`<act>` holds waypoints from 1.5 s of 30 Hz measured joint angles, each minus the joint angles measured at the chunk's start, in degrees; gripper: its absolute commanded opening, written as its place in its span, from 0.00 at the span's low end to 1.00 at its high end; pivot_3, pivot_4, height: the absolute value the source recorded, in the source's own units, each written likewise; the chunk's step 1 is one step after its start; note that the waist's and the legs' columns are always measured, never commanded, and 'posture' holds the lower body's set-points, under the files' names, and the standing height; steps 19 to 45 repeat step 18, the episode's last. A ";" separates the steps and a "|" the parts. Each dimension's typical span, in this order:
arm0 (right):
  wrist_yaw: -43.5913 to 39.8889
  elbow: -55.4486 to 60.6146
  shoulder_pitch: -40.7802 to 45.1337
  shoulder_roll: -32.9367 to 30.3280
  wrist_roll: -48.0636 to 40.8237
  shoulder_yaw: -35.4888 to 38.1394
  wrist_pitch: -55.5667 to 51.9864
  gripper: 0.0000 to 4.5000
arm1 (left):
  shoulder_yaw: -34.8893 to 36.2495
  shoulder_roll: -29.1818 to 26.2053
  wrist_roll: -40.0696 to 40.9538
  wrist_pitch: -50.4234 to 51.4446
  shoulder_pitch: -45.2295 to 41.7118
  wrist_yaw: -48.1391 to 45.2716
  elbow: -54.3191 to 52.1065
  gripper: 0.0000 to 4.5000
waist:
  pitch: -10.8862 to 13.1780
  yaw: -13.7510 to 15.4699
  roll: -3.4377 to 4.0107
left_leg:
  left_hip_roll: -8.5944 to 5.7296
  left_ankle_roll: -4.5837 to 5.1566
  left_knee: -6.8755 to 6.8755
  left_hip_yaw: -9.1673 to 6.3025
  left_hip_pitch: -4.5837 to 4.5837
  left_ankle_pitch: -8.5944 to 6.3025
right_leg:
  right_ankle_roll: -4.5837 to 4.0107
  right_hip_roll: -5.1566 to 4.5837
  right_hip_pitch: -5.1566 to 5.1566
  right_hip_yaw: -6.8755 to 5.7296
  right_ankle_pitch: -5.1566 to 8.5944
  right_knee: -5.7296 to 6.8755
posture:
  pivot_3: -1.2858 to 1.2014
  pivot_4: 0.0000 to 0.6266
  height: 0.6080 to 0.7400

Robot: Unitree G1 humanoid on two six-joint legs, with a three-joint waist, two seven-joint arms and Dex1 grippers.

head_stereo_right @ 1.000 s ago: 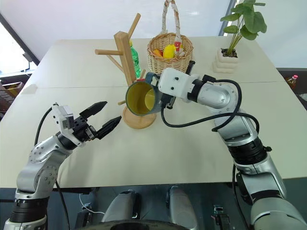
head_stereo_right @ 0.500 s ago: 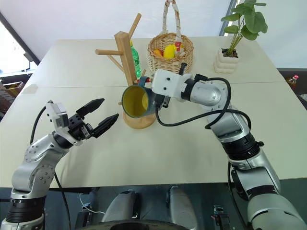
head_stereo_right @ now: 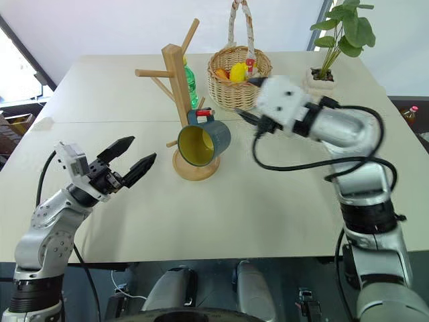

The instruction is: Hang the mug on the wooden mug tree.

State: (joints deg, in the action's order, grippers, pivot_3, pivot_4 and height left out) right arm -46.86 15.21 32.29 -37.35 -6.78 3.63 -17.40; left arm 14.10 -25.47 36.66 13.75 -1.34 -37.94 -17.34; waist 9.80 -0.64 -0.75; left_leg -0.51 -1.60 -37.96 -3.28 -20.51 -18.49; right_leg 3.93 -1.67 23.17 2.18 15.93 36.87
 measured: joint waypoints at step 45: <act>14.12 -16.88 -18.89 16.32 -6.97 8.06 8.22 0.65 | 4.64 4.38 -11.97 -1.70 5.14 17.10 12.04 1.00 | 0.00 -0.09 0.01 | 0.01 0.00 0.00 0.02 0.06 0.00 | 0.01 0.04 0.04 0.04 0.00 0.15 | 0.52 0.24 1.00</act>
